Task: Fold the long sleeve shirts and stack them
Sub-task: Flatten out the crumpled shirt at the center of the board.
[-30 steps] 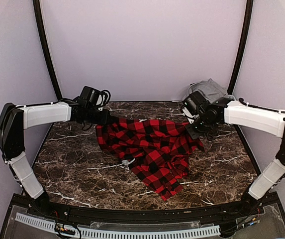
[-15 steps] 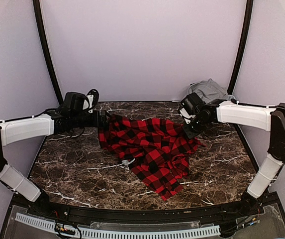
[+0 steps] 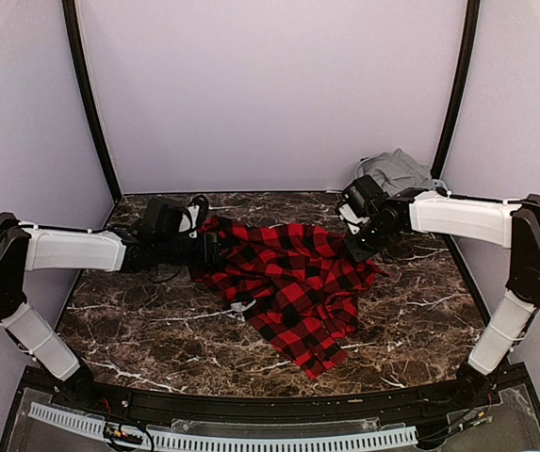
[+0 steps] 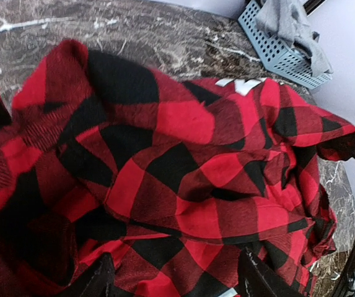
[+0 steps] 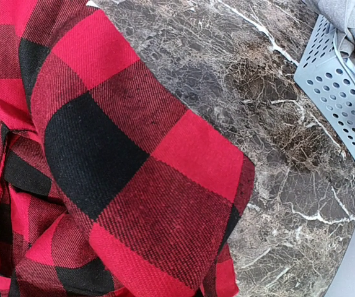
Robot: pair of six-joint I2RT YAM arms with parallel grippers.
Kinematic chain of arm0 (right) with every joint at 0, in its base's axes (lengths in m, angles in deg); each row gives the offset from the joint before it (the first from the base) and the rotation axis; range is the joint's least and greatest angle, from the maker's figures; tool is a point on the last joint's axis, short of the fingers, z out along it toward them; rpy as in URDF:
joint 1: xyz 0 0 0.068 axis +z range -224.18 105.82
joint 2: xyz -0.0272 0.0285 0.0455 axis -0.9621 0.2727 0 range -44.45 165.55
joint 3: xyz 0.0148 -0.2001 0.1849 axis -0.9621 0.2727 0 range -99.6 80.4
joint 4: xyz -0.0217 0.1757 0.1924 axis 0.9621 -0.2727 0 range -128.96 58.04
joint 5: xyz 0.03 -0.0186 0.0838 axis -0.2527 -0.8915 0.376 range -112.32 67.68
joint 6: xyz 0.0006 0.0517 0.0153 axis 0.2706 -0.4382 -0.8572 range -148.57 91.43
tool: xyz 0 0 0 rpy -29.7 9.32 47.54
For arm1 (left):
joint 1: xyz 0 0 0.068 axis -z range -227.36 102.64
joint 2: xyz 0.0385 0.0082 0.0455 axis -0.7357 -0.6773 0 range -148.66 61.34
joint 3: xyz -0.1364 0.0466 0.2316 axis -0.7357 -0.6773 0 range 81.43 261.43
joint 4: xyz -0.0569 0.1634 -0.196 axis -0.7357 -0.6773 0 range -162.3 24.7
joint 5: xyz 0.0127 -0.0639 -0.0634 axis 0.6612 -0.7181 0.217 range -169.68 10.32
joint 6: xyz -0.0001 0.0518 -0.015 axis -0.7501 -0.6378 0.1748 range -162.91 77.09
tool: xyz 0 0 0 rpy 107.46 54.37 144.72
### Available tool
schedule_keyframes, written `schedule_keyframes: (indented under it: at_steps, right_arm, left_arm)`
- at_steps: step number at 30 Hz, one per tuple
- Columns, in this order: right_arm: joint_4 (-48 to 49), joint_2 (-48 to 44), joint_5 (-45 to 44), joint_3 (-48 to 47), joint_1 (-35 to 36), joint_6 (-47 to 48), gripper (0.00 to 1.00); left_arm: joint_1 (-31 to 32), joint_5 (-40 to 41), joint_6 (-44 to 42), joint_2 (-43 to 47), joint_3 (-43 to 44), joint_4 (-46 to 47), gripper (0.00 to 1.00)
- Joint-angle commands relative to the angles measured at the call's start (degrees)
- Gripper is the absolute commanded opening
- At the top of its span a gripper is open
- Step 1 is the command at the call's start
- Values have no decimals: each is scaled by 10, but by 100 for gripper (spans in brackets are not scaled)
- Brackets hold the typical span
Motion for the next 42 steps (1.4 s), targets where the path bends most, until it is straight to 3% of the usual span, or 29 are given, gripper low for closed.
schedule_keyframes:
  at_steps: [1, 15, 42]
  right_arm:
    - [10, -13, 1, -7, -3, 2, 0]
    - [15, -24, 3, 11, -3, 2, 0]
    - [22, -19, 7, 19, -3, 6, 0]
  left_arm:
    - [4, 1, 32, -55, 16, 33, 65]
    - [3, 16, 57, -164, 84, 50, 61]
    - [-4, 15, 70, -130, 66, 62, 59]
